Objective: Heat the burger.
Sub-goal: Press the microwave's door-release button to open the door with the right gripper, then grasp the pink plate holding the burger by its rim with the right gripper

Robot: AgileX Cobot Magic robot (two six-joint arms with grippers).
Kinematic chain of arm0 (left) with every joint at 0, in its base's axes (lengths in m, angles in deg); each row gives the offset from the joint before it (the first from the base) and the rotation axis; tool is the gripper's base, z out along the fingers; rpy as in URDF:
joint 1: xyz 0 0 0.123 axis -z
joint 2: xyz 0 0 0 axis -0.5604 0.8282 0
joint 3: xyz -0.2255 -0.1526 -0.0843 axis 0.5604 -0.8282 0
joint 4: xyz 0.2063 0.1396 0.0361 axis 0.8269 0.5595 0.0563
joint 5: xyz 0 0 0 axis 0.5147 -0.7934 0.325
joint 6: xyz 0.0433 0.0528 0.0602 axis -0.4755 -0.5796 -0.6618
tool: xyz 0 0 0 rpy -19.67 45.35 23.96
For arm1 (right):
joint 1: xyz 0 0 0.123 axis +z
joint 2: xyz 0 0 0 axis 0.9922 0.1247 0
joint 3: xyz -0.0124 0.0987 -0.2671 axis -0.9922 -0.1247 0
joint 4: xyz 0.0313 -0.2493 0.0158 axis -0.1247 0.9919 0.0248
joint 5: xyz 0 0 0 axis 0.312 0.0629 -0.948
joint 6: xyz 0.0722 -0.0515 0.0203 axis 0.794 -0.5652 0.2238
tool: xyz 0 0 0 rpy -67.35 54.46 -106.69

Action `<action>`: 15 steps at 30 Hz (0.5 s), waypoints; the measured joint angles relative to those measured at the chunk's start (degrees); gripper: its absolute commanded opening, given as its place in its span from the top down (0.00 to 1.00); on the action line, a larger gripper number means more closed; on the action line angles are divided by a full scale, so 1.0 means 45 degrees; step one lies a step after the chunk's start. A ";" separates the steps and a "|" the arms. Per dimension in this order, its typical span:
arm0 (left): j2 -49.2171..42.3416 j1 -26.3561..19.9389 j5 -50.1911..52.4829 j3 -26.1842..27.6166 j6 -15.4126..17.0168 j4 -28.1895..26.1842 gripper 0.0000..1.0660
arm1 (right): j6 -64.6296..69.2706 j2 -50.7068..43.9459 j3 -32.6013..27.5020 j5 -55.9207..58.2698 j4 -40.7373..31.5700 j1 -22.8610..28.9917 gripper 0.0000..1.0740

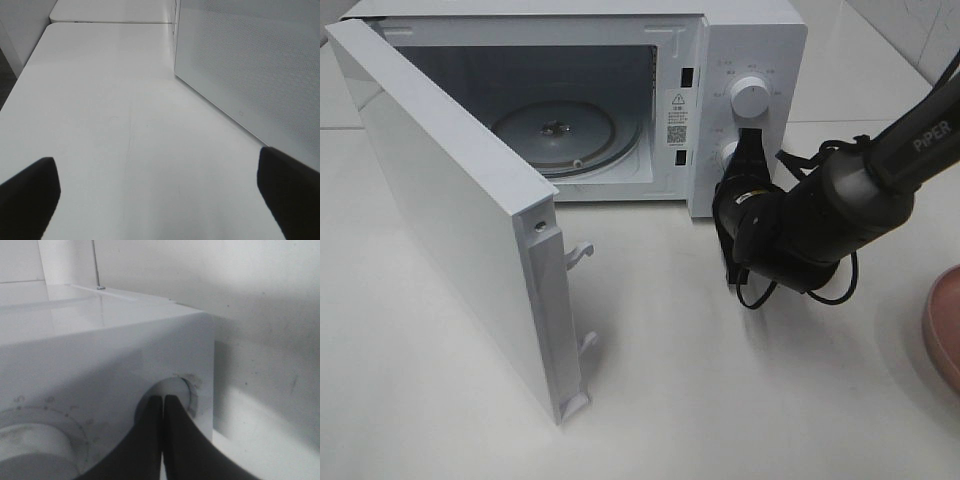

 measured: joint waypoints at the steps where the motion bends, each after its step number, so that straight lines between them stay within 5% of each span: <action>1: 0.0000 0.0000 0.0000 0.0000 0.0000 0.0000 0.06 | -0.0076 -0.0166 -0.0153 0.0293 0.0140 -0.0038 1.00; 15: 0.0000 0.0000 0.0000 0.0000 0.0000 0.0000 0.06 | -0.1808 -0.1630 -0.1630 0.1808 0.0649 -0.0038 1.00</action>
